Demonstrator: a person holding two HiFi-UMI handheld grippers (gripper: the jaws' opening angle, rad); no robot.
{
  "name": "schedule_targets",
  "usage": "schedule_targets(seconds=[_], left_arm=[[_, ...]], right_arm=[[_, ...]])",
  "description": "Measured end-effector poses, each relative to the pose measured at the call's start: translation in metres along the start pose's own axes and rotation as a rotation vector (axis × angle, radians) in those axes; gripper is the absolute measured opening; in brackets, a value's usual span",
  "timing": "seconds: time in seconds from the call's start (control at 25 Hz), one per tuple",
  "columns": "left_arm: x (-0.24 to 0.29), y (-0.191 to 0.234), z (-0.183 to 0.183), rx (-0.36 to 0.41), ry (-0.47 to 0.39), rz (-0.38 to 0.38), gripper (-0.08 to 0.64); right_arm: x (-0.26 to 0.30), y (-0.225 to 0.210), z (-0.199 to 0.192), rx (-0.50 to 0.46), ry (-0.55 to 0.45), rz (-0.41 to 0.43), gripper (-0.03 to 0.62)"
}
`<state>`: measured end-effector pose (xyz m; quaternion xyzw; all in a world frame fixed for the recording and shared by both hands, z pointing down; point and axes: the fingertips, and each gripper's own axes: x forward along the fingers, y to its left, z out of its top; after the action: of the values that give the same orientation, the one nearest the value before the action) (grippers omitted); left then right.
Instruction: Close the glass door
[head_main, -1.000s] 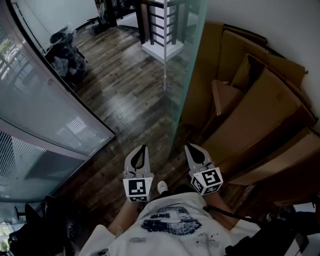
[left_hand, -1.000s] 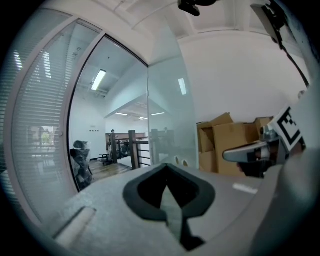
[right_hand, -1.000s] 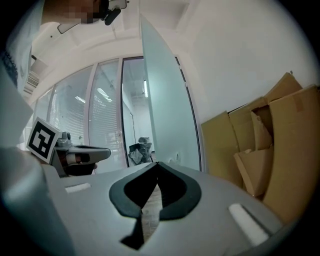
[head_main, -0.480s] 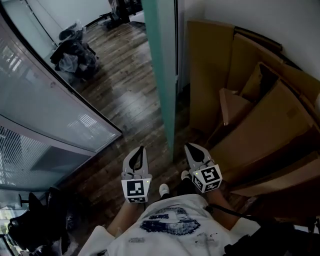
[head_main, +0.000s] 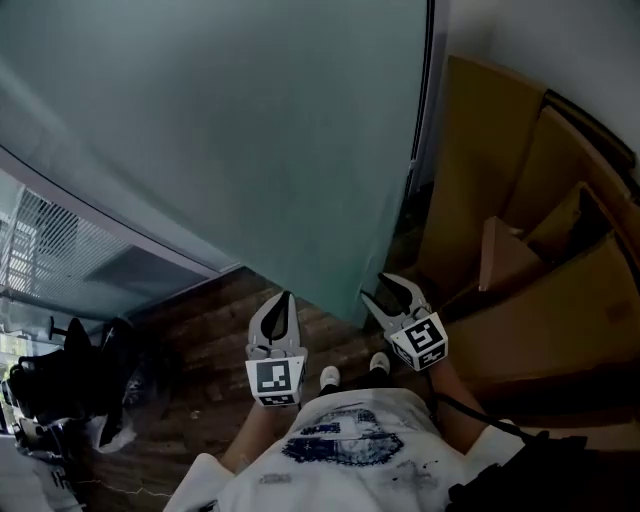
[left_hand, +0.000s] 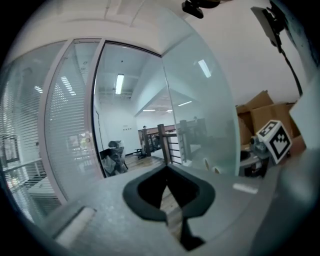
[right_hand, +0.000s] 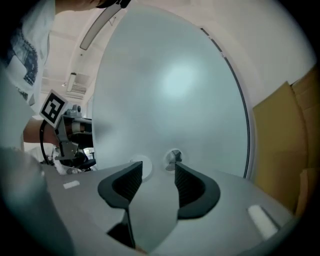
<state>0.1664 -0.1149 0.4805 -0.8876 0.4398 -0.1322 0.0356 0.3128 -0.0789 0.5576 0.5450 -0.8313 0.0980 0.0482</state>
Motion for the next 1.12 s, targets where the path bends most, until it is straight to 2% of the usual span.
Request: schedule_targets(seconds=[0.08, 0.32, 0.4, 0.48, 0.52, 0.64, 0.84, 1.12], left_arm=[[-0.002, 0.002, -0.004, -0.012, 0.009, 0.040, 0.002], [-0.010, 0.010, -0.012, -0.047, 0.027, 0.159, 0.003], [-0.012, 0.013, -0.013, -0.054, 0.027, 0.189, 0.003], [-0.013, 0.017, -0.012, -0.061, 0.018, 0.217, 0.003], [-0.014, 0.019, -0.011, -0.064, 0.013, 0.230, 0.002], [-0.015, 0.023, -0.014, -0.070, 0.014, 0.257, 0.003], [-0.016, 0.027, -0.021, -0.088, 0.032, 0.276, 0.003], [-0.012, 0.036, -0.025, -0.104, 0.027, 0.290, 0.003]], right_arm=[[0.010, 0.002, -0.001, -0.045, 0.004, 0.057, 0.232], [0.034, 0.006, -0.005, -0.101, 0.033, 0.169, 0.233], [0.041, 0.006, -0.005, -0.106, 0.038, 0.175, 0.212], [0.047, 0.006, -0.002, -0.105, 0.029, 0.176, 0.133], [0.049, 0.006, -0.001, -0.107, 0.024, 0.181, 0.126], [0.052, 0.007, -0.002, -0.109, 0.023, 0.192, 0.127], [0.058, 0.009, -0.003, -0.099, 0.041, 0.153, 0.126], [0.073, 0.015, 0.002, -0.097, 0.063, 0.150, 0.126]])
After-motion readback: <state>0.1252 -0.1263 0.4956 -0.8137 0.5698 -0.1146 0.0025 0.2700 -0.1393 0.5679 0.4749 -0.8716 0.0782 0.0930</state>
